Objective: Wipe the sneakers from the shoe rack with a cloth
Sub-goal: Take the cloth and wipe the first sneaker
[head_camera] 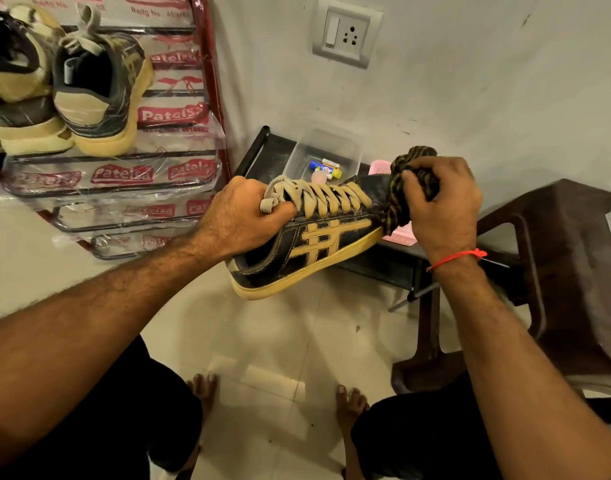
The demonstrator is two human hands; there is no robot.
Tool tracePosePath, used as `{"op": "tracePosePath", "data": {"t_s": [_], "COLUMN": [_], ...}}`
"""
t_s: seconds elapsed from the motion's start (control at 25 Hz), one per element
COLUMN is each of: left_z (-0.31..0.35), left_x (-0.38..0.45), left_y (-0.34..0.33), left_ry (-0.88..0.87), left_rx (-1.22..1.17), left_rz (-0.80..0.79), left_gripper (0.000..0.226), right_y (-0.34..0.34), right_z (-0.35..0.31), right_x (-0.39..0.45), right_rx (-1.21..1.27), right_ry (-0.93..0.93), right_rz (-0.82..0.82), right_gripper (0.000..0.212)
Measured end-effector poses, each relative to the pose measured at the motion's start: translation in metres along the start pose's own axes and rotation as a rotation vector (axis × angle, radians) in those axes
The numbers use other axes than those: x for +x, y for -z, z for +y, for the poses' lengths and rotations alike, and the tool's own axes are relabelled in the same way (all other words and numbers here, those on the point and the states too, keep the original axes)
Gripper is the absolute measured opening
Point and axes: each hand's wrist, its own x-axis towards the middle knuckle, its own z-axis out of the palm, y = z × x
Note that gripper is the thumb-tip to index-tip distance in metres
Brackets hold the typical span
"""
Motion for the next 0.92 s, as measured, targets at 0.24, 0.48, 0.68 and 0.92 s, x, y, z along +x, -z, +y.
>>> {"op": "tracePosePath", "data": {"t_s": [0.24,0.48,0.68,0.92], "left_z": [-0.002,-0.001,0.005,0.021], "left_x": [-0.001,0.001,0.014,0.004], "left_y": [-0.001,0.001,0.019,0.025], "left_ry": [0.029,0.247,0.503,0.434], "left_rx": [0.091,-0.038,-0.485,-0.676], "left_rz": [0.032,0.124,0.245,-0.037], "left_gripper": [0.04,0.034,0.022,0.029], "right_y": [-0.01,-0.023,-0.021,-0.019], "right_z": [-0.02,-0.058,-0.062,-0.077], "right_x": [-0.014,-0.048,-0.058,-0.057], "right_rx": [-0.04,0.167,0.441,0.807], "right_ry": [0.071,0.19,0.13,-0.119], "right_rz": [-0.267,-0.716,-0.646,-0.359], "right_gripper": [0.026,0.019,0.02,0.015]}}
